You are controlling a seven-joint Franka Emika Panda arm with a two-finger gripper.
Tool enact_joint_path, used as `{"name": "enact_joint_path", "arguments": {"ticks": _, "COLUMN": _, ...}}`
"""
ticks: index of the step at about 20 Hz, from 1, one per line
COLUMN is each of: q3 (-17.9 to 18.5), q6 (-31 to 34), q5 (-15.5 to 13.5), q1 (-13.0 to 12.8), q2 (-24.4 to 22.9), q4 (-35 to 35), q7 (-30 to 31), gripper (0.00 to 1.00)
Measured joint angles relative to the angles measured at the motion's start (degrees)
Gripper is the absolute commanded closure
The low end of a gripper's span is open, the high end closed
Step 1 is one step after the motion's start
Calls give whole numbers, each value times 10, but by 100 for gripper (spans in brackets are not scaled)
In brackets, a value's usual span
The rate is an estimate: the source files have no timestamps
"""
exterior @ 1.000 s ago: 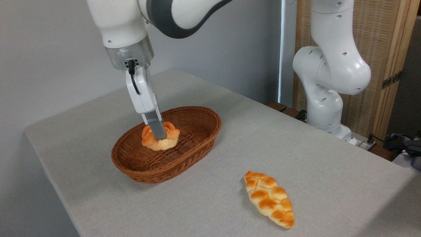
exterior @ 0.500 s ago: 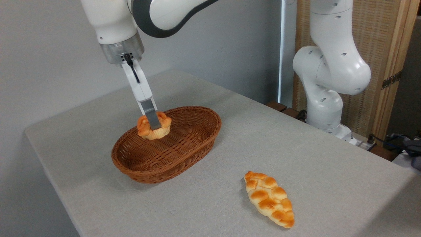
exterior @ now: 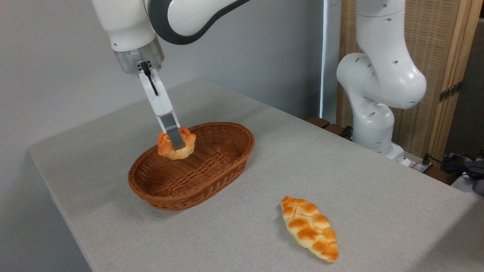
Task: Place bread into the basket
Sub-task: 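Open the gripper to drop the bun into the basket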
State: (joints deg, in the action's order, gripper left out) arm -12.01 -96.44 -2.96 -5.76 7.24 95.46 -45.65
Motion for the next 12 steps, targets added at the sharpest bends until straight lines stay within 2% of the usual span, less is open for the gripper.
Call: {"name": "enact_joint_path", "arguments": {"ticks": 12, "q3": 5, "q6": 0, "q5": 0, "q1": 5, "q2": 5, "q4": -7, "q7": 13, "gripper": 0}}
